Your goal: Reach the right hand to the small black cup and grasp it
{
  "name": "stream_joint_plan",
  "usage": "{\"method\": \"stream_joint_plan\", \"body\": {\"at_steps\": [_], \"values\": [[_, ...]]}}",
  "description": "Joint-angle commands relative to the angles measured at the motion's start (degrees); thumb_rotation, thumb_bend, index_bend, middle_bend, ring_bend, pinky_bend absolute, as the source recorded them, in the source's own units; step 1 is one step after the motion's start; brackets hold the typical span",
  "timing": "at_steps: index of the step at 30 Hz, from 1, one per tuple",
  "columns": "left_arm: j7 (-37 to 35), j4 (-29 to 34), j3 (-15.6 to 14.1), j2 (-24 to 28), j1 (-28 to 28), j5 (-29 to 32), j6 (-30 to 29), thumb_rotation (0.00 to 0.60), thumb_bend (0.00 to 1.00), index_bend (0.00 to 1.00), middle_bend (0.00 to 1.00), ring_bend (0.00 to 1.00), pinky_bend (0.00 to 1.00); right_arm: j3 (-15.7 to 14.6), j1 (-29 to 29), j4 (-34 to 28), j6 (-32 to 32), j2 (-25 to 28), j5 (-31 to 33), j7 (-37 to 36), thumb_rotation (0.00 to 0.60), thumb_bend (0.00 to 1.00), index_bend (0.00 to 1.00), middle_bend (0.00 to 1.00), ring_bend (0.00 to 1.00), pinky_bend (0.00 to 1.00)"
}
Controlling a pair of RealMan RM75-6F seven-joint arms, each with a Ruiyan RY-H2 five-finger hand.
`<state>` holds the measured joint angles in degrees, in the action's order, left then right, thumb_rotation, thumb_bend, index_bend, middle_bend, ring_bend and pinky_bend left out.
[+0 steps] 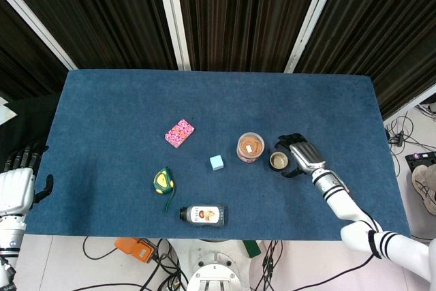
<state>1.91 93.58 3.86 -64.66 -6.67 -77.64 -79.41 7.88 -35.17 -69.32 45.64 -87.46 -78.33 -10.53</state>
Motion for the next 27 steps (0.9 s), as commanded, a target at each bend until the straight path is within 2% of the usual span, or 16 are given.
{"method": "stream_joint_plan", "body": {"at_steps": [1,10,16,20,24,27], "values": [[0.1,-0.1,0.0,0.0,0.0,0.1,0.0,0.600,0.45,0.14,0.03,0.10,0.10,-0.2,-0.3,0.4,-0.1,-0.3,-0.1,-0.3,0.600,0.28,0.36,0.21,0.17,0.11],[0.4,-0.2,0.1,-0.1,0.0,0.2,-0.2,0.600,0.45,0.14,0.03,0.10,0.10,-0.8,-0.8,0.9,0.2,-0.6,0.2,-0.2,0.600,0.29,0.50,0.22,0.17,0.12],[0.6,-0.1,0.3,0.0,0.1,0.7,-0.1,0.600,0.45,0.14,0.03,0.10,0.10,-0.6,-0.5,2.0,1.9,-1.4,0.4,-0.5,0.600,0.38,0.55,0.23,0.18,0.13],[0.9,0.0,0.2,-0.1,0.1,0.7,0.0,0.600,0.45,0.14,0.03,0.10,0.10,-0.7,-0.5,2.3,2.5,-1.4,0.3,-0.6,0.600,0.41,0.57,0.23,0.18,0.13],[1.1,0.1,0.2,0.0,0.1,0.8,0.1,0.600,0.45,0.14,0.03,0.10,0.10,-0.2,0.2,1.0,5.9,-0.9,-0.9,-2.5,0.600,0.41,0.57,0.23,0.19,0.13],[1.1,0.2,0.1,0.0,0.1,0.8,0.1,0.600,0.45,0.14,0.03,0.10,0.10,0.7,1.1,0.3,10.7,-0.9,-2.7,-5.0,0.600,0.41,0.59,0.23,0.19,0.15]]}}
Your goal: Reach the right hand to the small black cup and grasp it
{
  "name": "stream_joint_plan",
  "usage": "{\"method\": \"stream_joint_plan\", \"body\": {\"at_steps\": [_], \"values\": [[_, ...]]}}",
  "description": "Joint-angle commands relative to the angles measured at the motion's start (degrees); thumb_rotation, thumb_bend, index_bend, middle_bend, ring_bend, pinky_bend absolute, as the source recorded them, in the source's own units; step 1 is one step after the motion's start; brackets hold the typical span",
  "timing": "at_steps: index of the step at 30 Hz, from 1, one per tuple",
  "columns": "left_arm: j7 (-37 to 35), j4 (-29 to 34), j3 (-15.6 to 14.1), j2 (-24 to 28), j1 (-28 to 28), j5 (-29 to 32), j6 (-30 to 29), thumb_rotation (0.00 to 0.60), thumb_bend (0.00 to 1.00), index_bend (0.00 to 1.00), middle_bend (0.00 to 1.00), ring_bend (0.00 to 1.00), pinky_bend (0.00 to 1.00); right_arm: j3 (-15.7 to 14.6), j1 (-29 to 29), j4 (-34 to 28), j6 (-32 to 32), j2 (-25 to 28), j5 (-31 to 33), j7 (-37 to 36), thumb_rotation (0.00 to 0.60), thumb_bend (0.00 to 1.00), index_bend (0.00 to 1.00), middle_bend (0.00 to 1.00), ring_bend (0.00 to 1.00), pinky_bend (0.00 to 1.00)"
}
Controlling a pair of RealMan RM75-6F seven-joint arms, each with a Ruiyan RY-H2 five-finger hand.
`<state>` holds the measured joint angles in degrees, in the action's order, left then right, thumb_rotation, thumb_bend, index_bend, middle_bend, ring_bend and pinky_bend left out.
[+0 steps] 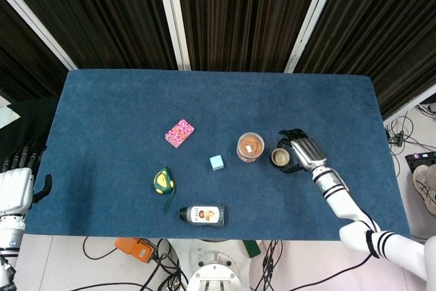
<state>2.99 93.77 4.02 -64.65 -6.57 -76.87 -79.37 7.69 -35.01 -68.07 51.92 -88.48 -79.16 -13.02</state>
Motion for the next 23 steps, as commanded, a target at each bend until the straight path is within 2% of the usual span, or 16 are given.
{"method": "stream_joint_plan", "body": {"at_steps": [1,5,14,23], "values": [[0.0,0.1,0.0,0.0,0.0,0.1,0.1,0.600,0.45,0.14,0.03,0.10,0.10,1.0,1.0,-1.1,5.6,0.2,-2.6,-3.1,0.600,0.41,0.60,0.23,0.19,0.15],[-0.1,0.4,0.0,0.1,0.0,0.5,0.4,0.600,0.45,0.14,0.03,0.10,0.10,2.1,0.6,-1.7,8.4,1.4,-4.1,-4.2,0.600,0.41,0.61,0.23,0.19,0.16],[0.1,0.6,0.0,0.2,0.1,0.5,0.3,0.600,0.45,0.14,0.03,0.10,0.10,6.5,-1.9,-7.1,9.4,5.7,-2.9,-5.3,0.600,0.41,0.61,0.23,0.20,0.17],[-0.3,0.9,-0.1,0.5,0.3,0.3,0.1,0.600,0.45,0.14,0.03,0.10,0.10,7.4,-3.0,-10.5,9.6,7.4,-2.0,-2.7,0.600,0.41,0.62,0.23,0.20,0.17]]}}
